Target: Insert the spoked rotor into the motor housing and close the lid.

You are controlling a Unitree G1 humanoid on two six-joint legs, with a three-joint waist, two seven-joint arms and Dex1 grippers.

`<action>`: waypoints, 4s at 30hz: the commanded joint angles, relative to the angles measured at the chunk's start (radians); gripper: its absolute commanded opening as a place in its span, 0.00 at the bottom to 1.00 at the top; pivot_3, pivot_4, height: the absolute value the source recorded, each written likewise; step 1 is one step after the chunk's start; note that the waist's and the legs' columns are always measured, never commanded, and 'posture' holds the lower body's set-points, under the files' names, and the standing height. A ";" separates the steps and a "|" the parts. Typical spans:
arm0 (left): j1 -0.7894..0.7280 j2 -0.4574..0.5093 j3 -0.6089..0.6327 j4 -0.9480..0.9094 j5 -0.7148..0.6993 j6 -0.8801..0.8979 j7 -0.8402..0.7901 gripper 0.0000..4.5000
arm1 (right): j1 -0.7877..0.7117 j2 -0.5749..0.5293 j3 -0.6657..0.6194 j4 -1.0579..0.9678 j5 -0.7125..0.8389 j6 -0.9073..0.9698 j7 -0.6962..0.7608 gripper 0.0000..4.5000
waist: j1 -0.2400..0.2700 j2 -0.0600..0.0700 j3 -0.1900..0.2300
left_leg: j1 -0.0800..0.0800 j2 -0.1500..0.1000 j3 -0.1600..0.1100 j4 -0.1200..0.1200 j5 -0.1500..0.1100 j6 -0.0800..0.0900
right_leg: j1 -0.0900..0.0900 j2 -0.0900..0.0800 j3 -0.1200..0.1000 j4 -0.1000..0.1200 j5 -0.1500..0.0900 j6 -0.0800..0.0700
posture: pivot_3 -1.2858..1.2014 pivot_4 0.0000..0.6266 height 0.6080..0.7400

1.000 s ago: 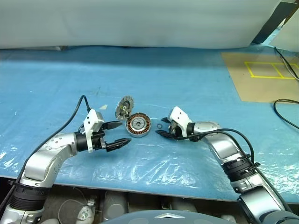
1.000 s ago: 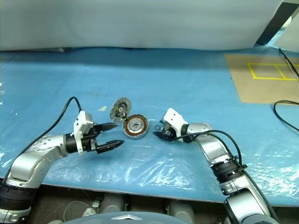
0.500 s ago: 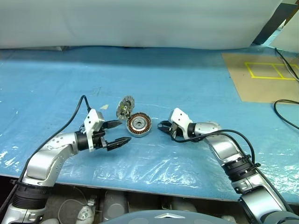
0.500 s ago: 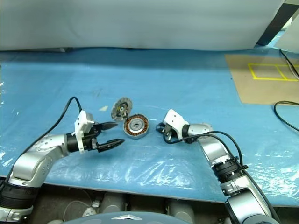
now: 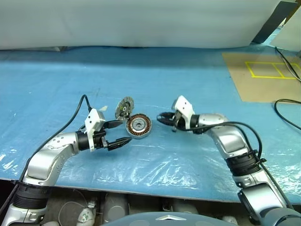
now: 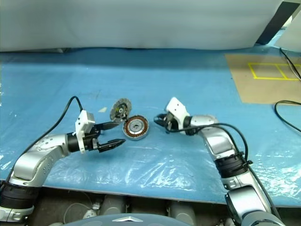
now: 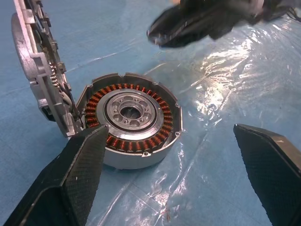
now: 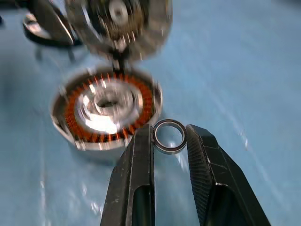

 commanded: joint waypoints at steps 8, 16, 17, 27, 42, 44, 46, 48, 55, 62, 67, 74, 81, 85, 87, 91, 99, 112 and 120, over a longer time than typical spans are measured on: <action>-0.008 0.001 0.006 -0.022 -0.012 -0.009 -0.004 1.00 | -0.133 0.070 0.125 0.124 -0.011 0.001 0.066 0.13 | -0.002 0.000 0.000 | -0.001 0.000 0.000 -0.002 0.000 0.000 | -0.001 0.000 0.000 -0.001 0.000 0.000 | 0.52 0.24 1.00; 0.026 0.002 0.018 -0.060 -0.019 -0.002 0.015 1.00 | -0.189 0.126 0.209 0.265 -0.085 -0.084 0.096 0.13 | 0.001 0.000 0.000 | -0.002 0.000 0.000 -0.002 0.000 0.000 | -0.001 0.000 0.000 -0.001 0.002 0.003 | 0.52 0.24 1.00; 0.036 0.004 0.018 -0.066 -0.015 -0.006 0.017 1.00 | -0.189 0.125 0.218 0.282 -0.098 -0.102 0.099 0.13 | 0.001 0.000 0.000 | -0.002 0.000 0.000 -0.002 0.000 0.000 | -0.001 0.000 0.000 -0.001 0.002 0.004 | 0.52 0.24 1.00; 0.051 0.006 0.031 -0.075 -0.018 -0.009 0.034 1.00 | -0.192 0.140 0.238 0.355 -0.146 -0.196 0.134 0.13 | 0.000 0.000 0.000 | -0.001 0.000 0.000 -0.001 0.000 0.000 | -0.001 0.000 -0.001 0.000 0.000 0.000 | 0.52 0.24 1.00; 0.034 0.002 0.022 -0.059 -0.013 -0.012 0.032 1.00 | -0.203 0.150 0.223 0.415 -0.198 -0.262 0.126 0.13 | 0.000 0.000 0.000 | -0.001 0.000 0.000 0.000 0.000 0.000 | 0.000 0.000 -0.001 0.001 0.000 0.000 | 0.52 0.24 1.00; 0.034 0.001 0.022 -0.056 -0.011 -0.014 0.032 1.00 | -0.201 0.143 0.225 0.410 -0.200 -0.267 0.134 0.13 | 0.000 0.000 0.000 | -0.001 0.000 0.000 0.000 0.000 0.000 | 0.000 0.000 -0.001 0.001 0.000 0.000 | 0.52 0.24 1.00; 0.034 0.001 0.021 -0.055 -0.010 -0.015 0.031 1.00 | -0.198 0.141 0.227 0.402 -0.203 -0.268 0.139 0.13 | 0.000 0.000 0.000 | -0.001 0.000 0.000 0.000 0.000 0.000 | 0.000 0.000 -0.001 0.001 0.000 0.000 | 0.52 0.24 1.00; 0.032 -0.001 0.019 -0.054 -0.008 -0.018 0.032 1.00 | -0.197 0.144 0.227 0.399 -0.204 -0.264 0.142 0.13 | 0.000 0.000 0.000 | -0.001 0.000 0.000 0.000 0.000 0.000 | 0.000 0.000 -0.001 0.001 0.000 0.000 | 0.52 0.24 1.00; 0.022 -0.005 0.020 -0.045 -0.007 -0.016 0.030 1.00 | -0.197 0.147 0.228 0.401 -0.205 -0.260 0.151 0.13 | 0.000 0.000 0.000 | -0.001 0.000 0.000 0.000 0.000 0.000 | 0.000 0.000 -0.001 0.001 0.000 0.000 | 0.52 0.24 1.00; 0.025 -0.004 0.019 -0.039 -0.006 -0.017 0.027 1.00 | -0.196 0.151 0.231 0.398 -0.206 -0.252 0.159 0.13 | 0.000 0.000 0.000 | -0.001 0.000 0.000 0.000 0.000 0.000 | 0.000 0.000 -0.001 0.001 0.000 0.000 | 0.52 0.24 1.00; 0.030 -0.003 0.016 -0.038 -0.002 -0.019 0.027 1.00 | -0.199 0.158 0.233 0.404 -0.212 -0.254 0.159 0.13 | 0.000 0.000 0.000 | -0.001 0.000 0.000 0.000 0.000 0.000 | 0.000 0.000 -0.001 0.001 0.000 0.000 | 0.52 0.24 1.00; 0.033 -0.003 0.016 -0.036 0.002 -0.021 0.027 1.00 | -0.200 0.167 0.239 0.428 -0.232 -0.269 0.152 0.13 | 0.000 0.000 0.000 | -0.001 0.000 0.000 0.000 0.000 0.000 | 0.000 0.000 -0.001 0.001 0.000 0.000 | 0.52 0.24 1.00; 0.032 -0.003 0.018 -0.034 0.002 -0.021 0.029 1.00 | -0.196 0.159 0.242 0.431 -0.241 -0.285 0.160 0.42 | -0.001 0.000 0.000 | -0.001 0.000 0.000 0.000 0.000 0.000 | 0.000 0.000 -0.001 0.001 0.000 0.000 | 0.52 0.24 1.00; 0.030 -0.003 0.017 -0.033 0.001 -0.019 0.027 1.00 | -0.206 0.159 0.218 0.413 -0.212 -0.264 0.188 0.49 | -0.001 0.000 0.000 | -0.001 0.000 0.000 0.000 0.000 0.000 | -0.001 0.000 -0.001 0.001 0.000 0.000 | 0.52 0.24 1.00; 0.027 -0.003 0.017 -0.030 -0.001 -0.018 0.027 1.00 | -0.212 0.159 0.202 0.398 -0.188 -0.250 0.207 0.49 | -0.001 0.000 0.000 | -0.001 0.000 0.000 0.000 0.000 0.000 | -0.001 0.000 -0.001 0.001 0.000 0.000 | 0.52 0.24 1.00; 0.022 -0.002 0.015 -0.025 0.000 -0.019 0.024 1.00 | -0.225 0.172 0.159 0.368 -0.133 -0.207 0.225 0.49 | -0.001 0.000 0.000 | -0.001 0.000 0.000 0.000 0.000 0.000 | -0.001 0.000 -0.001 0.001 0.000 0.000 | 0.52 0.24 1.00; 0.019 -0.001 0.013 -0.024 -0.002 -0.018 0.021 1.00 | -0.217 0.194 0.116 0.341 -0.077 -0.152 0.217 0.22 | -0.001 0.000 0.000 | -0.001 0.000 0.000 0.000 0.000 0.000 | -0.001 0.000 -0.001 0.001 0.000 0.000 | 0.52 0.24 1.00; 0.018 -0.002 0.010 -0.027 -0.002 -0.017 0.020 1.00 | -0.204 0.209 0.141 0.385 -0.104 -0.181 0.171 0.00 | -0.001 0.000 0.000 | -0.002 0.000 0.000 0.000 0.000 0.000 | -0.001 0.000 -0.001 0.001 0.000 0.000 | 0.52 0.24 1.00; 0.014 -0.006 0.004 -0.026 -0.002 -0.018 0.021 1.00 | -0.173 0.212 0.228 0.526 -0.226 -0.246 0.105 0.00 | -0.002 0.000 0.000 | 0.000 0.000 0.000 0.000 0.000 0.000 | 0.000 0.000 -0.001 0.001 0.000 0.000 | 0.52 0.24 1.00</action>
